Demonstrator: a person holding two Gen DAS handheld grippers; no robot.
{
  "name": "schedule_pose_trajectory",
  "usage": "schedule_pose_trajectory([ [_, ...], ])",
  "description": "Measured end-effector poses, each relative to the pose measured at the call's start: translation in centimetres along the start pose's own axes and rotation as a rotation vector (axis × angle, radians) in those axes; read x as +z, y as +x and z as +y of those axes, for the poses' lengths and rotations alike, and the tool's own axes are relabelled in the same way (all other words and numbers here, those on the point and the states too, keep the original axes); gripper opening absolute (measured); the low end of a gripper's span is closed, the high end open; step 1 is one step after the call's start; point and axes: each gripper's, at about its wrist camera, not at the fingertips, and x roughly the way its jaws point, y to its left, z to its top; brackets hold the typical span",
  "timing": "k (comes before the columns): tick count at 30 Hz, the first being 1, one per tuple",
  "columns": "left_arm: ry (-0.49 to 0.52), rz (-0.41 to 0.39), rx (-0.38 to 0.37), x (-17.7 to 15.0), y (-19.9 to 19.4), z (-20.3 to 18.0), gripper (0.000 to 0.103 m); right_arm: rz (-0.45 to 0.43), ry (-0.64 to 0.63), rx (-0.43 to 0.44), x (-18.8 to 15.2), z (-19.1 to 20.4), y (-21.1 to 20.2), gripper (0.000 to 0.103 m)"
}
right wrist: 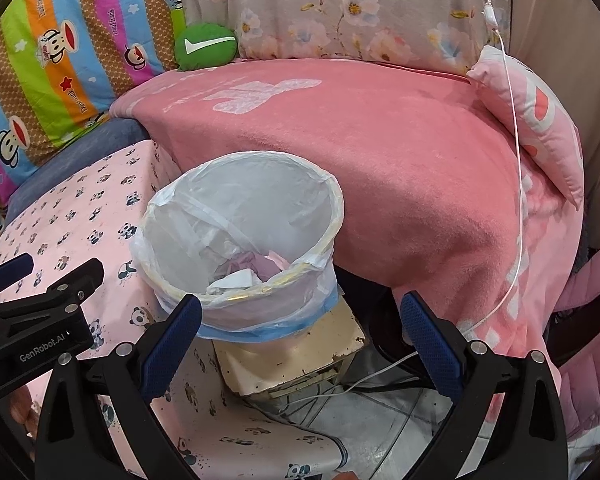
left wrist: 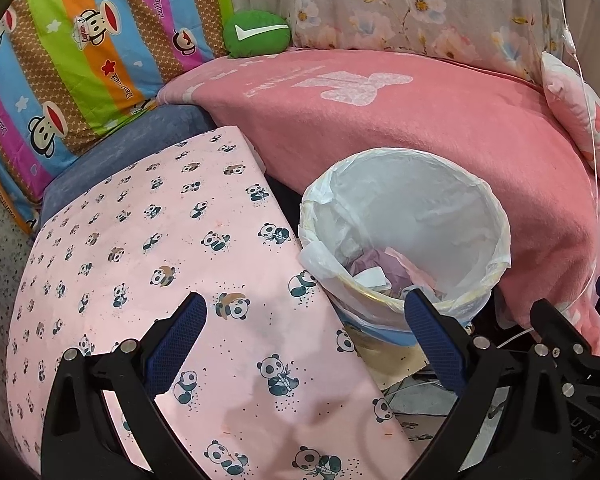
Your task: Collect trash
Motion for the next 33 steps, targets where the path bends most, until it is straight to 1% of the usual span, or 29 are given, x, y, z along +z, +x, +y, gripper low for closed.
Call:
schedule_pose_trajectory([
  [33,0.003,0.001,0.006,-0.19,-0.34,0.14,0.095,-0.002,0.005,0.003,-0.04,-0.17,-0.41,0.098],
])
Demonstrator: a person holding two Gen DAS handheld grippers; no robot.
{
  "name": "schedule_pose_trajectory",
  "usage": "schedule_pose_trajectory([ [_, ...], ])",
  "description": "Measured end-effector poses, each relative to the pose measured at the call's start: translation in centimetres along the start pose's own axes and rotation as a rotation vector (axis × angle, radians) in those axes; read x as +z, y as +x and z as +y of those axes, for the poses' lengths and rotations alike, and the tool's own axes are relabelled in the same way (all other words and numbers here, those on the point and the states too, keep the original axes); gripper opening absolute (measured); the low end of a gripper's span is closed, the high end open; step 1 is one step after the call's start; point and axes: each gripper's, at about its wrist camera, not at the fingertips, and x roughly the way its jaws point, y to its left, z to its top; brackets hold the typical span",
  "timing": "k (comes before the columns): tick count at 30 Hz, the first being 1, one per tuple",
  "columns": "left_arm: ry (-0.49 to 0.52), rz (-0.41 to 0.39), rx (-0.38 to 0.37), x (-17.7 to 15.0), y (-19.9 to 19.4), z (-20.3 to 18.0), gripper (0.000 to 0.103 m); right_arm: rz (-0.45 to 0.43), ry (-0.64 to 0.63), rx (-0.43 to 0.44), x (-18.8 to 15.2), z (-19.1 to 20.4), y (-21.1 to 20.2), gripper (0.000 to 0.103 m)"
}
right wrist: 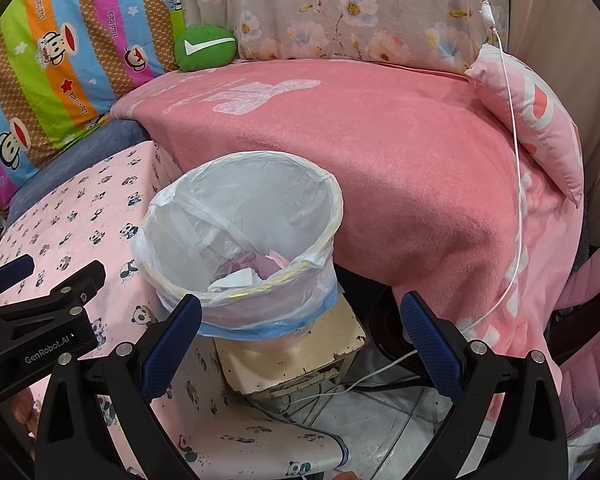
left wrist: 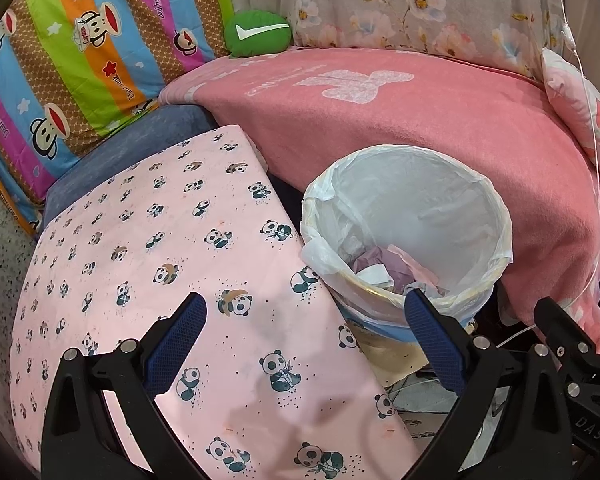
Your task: Collect trash
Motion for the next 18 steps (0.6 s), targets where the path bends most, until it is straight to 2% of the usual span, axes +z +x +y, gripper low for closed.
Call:
schedule_pose_trajectory([
  [18,0.0,0.002,0.0,-0.09,0.0,0.04,0.095,-0.001,0.001,0.0,-0.01,0.03,-0.06,0.098],
])
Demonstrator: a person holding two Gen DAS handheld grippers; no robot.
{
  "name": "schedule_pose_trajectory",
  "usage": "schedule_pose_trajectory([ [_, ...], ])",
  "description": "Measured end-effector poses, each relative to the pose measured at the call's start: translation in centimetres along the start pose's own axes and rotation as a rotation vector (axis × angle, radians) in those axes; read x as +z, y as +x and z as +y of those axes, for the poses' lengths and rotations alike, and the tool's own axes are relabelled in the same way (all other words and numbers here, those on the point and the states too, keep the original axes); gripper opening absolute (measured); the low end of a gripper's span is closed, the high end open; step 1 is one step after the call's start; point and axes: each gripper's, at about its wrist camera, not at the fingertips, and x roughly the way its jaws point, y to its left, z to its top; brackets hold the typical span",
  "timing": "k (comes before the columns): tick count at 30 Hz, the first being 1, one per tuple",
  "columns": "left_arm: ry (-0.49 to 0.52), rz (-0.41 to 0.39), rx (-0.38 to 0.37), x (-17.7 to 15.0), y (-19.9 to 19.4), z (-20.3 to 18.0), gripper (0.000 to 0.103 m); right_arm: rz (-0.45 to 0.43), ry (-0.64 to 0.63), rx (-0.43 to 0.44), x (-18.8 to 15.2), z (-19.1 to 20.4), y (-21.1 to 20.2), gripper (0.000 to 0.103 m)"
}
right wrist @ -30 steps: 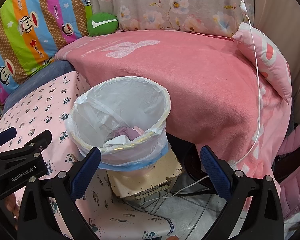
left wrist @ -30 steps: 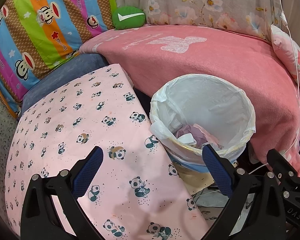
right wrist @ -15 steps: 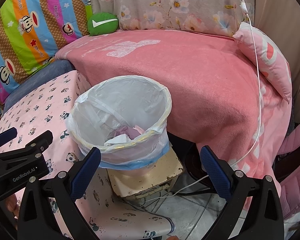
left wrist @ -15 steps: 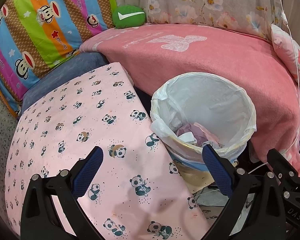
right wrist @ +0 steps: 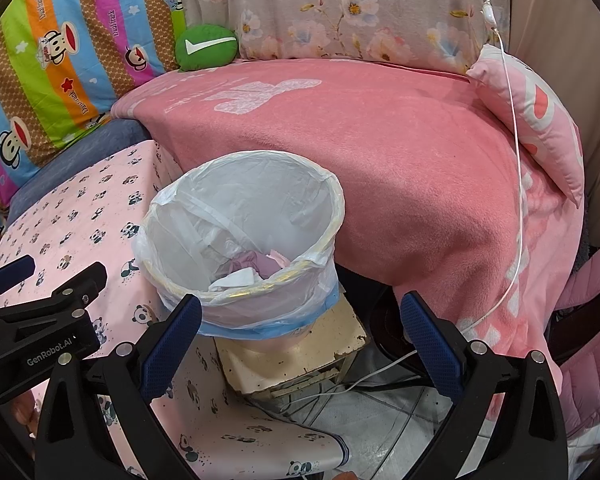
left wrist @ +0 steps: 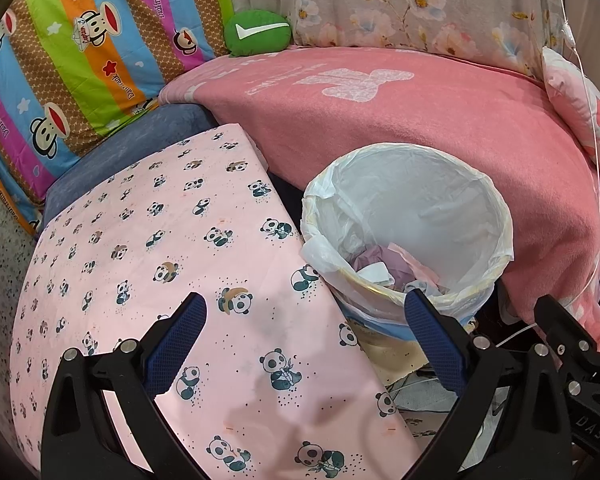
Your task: Collect trash
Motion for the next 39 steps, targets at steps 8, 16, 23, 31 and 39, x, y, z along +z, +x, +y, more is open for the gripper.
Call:
schedule_pose_trajectory([
  [8,0.001,0.001,0.0,-0.05,-0.01,0.07,0.095,0.0,0.0,0.0,0.0,-0.01,0.01,0.098],
  [16,0.0,0.001,-0.001,-0.08,-0.03,0.07,0.095,0.0,-0.001,0.0,0.01,0.0,0.01,0.098],
  [23,-0.002,0.013,-0.007,-0.3,0.19,0.16,0.095,0.0,-0.002,0.002,-0.01,0.04,0.02,0.098],
  [31,0.011,0.007,-0.004,-0.21,0.14,-0.04,0.095,-0.001,-0.003,0.002,-0.01,0.1,-0.04,0.098],
  [39,0.007,0.012,0.004,-0.02,0.29,0.07,0.095,-0.002,-0.002,0.003,0.07,0.65,-0.03,0.098],
])
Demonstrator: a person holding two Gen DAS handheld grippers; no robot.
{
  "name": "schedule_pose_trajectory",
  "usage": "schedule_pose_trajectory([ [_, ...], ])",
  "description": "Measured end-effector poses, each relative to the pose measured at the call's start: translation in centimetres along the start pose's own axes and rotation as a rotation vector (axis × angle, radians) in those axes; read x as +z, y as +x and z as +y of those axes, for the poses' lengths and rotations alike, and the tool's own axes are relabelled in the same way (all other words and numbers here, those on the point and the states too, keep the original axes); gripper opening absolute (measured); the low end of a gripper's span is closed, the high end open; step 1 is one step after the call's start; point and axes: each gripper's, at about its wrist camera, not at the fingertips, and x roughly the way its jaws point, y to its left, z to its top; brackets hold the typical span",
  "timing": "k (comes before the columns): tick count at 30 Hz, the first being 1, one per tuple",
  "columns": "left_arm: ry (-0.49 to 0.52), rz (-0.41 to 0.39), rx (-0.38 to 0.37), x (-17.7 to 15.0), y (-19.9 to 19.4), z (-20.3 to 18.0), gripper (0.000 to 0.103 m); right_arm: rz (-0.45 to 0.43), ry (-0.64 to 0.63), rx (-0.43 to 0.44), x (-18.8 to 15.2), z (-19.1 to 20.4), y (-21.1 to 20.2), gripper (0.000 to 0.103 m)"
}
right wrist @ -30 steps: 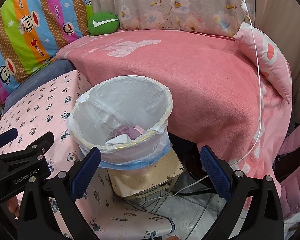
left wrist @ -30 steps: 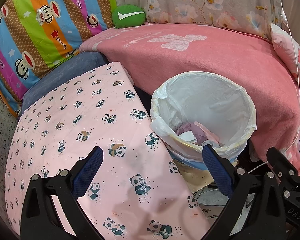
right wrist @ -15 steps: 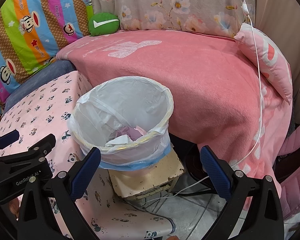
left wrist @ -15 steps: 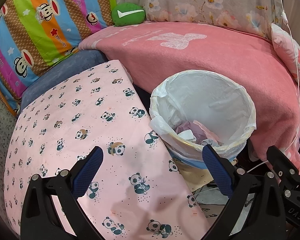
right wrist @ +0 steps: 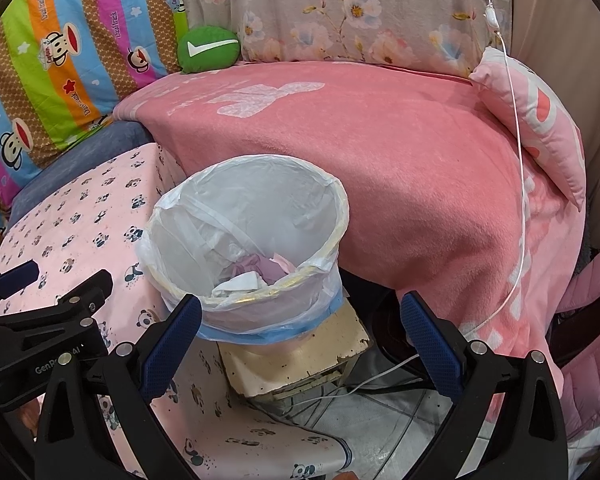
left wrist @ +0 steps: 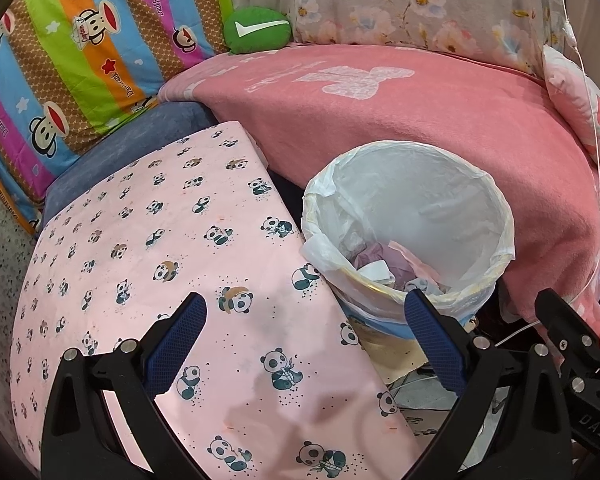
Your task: Collect trash
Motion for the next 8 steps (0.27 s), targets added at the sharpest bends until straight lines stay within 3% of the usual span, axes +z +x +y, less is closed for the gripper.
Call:
schedule_pose_trajectory([
  [8,0.016,0.007,-0.012,0.15,0.2,-0.18,0.095,0.0,0.003,0.003,0.24,0.21,0.04,0.098],
])
